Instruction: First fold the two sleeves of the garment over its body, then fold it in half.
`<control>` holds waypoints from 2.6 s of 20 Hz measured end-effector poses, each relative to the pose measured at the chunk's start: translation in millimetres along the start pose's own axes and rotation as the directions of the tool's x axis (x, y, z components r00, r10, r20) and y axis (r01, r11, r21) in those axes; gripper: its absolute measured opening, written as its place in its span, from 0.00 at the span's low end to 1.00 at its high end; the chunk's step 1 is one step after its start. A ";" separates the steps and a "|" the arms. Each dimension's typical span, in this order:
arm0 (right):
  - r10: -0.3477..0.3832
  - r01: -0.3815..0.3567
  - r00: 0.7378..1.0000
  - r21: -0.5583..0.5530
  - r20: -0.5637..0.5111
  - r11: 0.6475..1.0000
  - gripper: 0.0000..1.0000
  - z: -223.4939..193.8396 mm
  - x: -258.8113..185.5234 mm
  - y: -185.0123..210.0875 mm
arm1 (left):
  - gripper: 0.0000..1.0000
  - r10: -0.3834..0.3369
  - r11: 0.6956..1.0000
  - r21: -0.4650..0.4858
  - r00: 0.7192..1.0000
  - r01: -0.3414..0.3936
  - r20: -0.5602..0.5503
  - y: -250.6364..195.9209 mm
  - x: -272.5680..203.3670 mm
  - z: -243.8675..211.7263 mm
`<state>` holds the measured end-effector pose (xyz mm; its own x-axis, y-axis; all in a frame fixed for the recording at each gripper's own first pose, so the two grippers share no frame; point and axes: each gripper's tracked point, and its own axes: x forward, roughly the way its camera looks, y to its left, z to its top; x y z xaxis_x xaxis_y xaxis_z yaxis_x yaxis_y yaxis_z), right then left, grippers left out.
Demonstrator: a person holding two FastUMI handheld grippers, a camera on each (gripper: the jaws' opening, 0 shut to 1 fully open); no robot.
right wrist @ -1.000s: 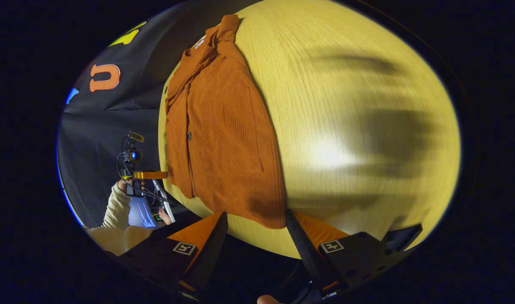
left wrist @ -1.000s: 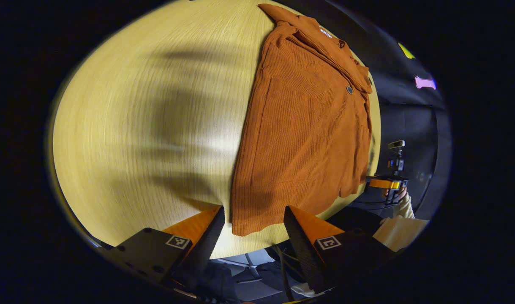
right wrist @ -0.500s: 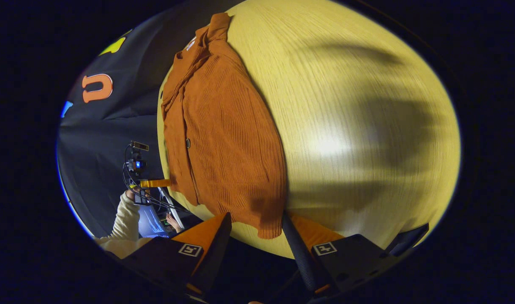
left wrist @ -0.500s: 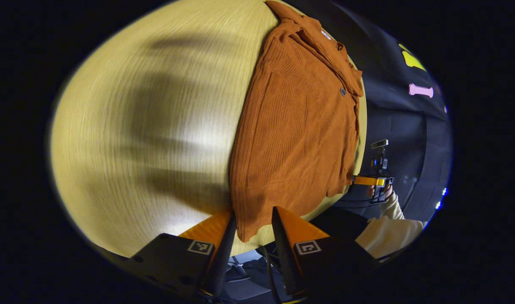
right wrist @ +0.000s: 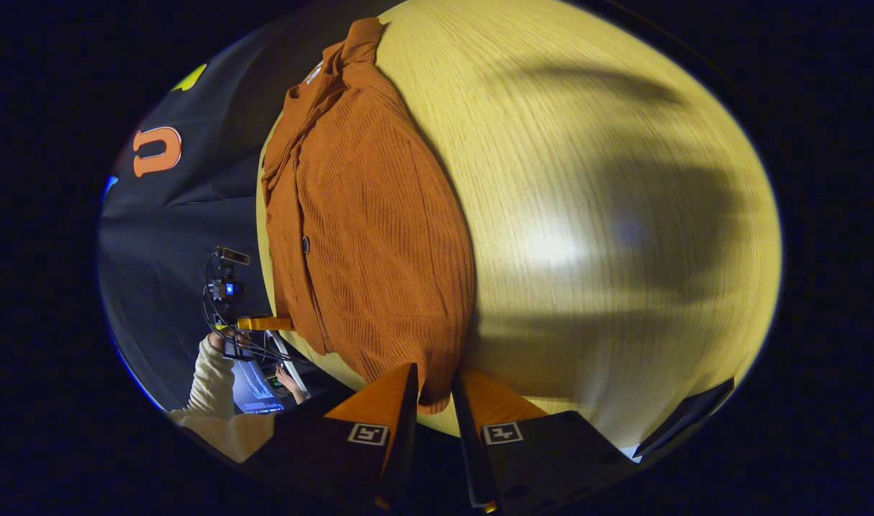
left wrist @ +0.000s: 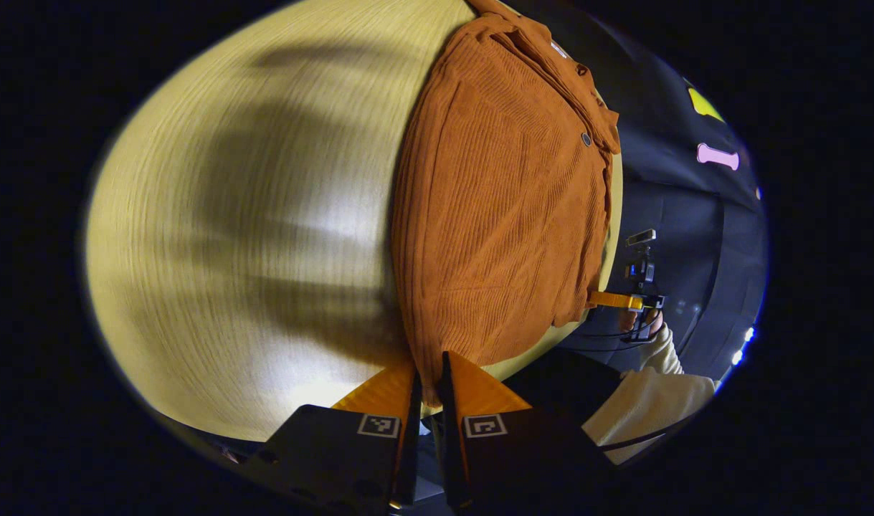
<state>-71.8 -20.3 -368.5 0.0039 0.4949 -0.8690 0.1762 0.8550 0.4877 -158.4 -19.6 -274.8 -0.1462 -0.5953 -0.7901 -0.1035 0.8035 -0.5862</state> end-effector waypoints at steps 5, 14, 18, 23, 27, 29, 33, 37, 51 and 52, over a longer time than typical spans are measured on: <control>-0.035 0.036 0.999 -0.045 0.018 0.998 0.16 0.9 2.6 -4.2 | 0.17 0.010 1.000 0.000 0.999 -0.010 0.034 0.5 3.5 3.4; -0.040 0.046 0.996 -0.083 0.078 0.996 0.05 0.2 2.6 -0.4 | 0.10 0.002 1.000 -0.027 0.993 0.001 0.116 -9.8 8.6 16.8; 0.053 -0.046 0.994 -0.069 0.100 0.997 0.05 -3.9 -17.1 27.0 | 0.03 0.028 0.999 0.027 0.986 -0.033 0.162 -25.5 7.9 25.9; 0.154 -0.116 0.972 -0.206 0.180 0.972 0.05 8.7 -61.0 81.5 | 0.03 0.119 0.912 0.344 0.946 -0.224 0.301 -62.4 -33.5 46.9; 0.215 -0.134 0.948 -0.319 0.235 0.938 0.05 30.6 -86.0 128.7 | 0.03 0.124 0.819 0.485 0.921 -0.306 0.370 -104.7 -65.4 75.1; 0.236 -0.129 0.936 -0.371 0.261 0.920 0.05 46.3 -102.9 153.3 | 0.03 0.104 0.804 0.509 0.914 -0.309 0.392 -121.8 -77.9 85.3; 0.246 -0.076 0.912 -0.455 0.327 0.887 0.05 90.9 -129.6 186.7 | 0.03 0.011 0.804 0.534 0.905 -0.261 0.426 -162.2 -105.4 126.1; 0.262 -0.040 0.883 -0.493 0.390 0.869 0.05 144.9 -155.7 219.8 | 0.03 -0.049 0.806 0.543 0.888 -0.235 0.458 -194.9 -127.5 180.5; 0.228 -0.028 0.787 -0.336 0.573 0.941 0.05 395.1 -123.7 236.6 | 0.03 -0.239 0.941 0.339 0.738 0.015 0.631 -196.4 -113.0 424.9; 0.215 -0.033 0.783 -0.307 0.584 0.951 0.05 416.4 -113.4 227.9 | 0.03 -0.228 0.954 0.297 0.732 0.036 0.642 -180.6 -108.2 442.7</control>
<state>377.7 53.9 -193.7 0.6159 0.4810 -0.6240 -0.1343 0.8445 0.5184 311.7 -102.0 -162.7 0.5482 -0.6215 -0.5597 0.1886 0.7438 -0.6413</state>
